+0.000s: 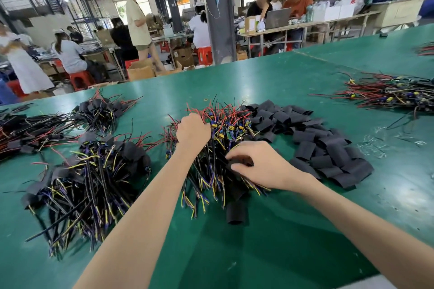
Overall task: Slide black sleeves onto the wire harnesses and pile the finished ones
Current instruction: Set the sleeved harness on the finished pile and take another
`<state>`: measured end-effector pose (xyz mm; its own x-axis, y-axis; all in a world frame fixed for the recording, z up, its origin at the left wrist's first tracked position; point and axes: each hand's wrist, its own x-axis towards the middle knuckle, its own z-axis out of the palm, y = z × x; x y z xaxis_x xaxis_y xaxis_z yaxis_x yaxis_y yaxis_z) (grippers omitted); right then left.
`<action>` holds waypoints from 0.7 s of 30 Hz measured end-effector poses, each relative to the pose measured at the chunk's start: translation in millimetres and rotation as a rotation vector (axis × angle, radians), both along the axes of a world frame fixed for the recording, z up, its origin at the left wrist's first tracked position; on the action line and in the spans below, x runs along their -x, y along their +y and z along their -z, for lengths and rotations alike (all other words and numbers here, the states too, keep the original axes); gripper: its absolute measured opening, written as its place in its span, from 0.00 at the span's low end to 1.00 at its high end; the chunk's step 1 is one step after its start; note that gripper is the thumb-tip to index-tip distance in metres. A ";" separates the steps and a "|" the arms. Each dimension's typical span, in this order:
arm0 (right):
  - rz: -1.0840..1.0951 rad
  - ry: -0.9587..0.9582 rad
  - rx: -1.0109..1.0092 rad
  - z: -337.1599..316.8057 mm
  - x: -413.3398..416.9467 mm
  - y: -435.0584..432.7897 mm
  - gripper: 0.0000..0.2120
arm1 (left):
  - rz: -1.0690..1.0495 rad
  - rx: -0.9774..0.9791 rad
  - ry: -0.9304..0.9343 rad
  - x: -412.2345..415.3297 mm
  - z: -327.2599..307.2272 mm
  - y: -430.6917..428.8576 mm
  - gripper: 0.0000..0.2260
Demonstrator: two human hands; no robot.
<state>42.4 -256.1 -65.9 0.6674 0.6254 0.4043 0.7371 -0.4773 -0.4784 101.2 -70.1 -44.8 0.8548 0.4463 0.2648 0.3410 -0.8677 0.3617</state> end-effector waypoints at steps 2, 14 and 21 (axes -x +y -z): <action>0.072 0.106 -0.152 -2.7 -1.1 -0.6 0.06 | -0.011 0.018 -0.003 0.5 -2.5 -0.4 0.12; 0.206 0.316 -0.396 9.4 -15.4 0.8 0.10 | -0.057 0.688 -0.152 -4.5 -26.9 11.9 0.08; 0.182 0.299 -0.269 17.6 -17.7 -0.6 0.11 | 0.214 0.467 -0.226 25.5 -80.3 15.8 0.11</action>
<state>60.1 -256.7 -83.6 0.8695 0.3854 0.3089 0.4625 -0.4158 -0.7831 75.7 -54.3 35.6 0.8843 0.3827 0.2676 0.0443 -0.6392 0.7678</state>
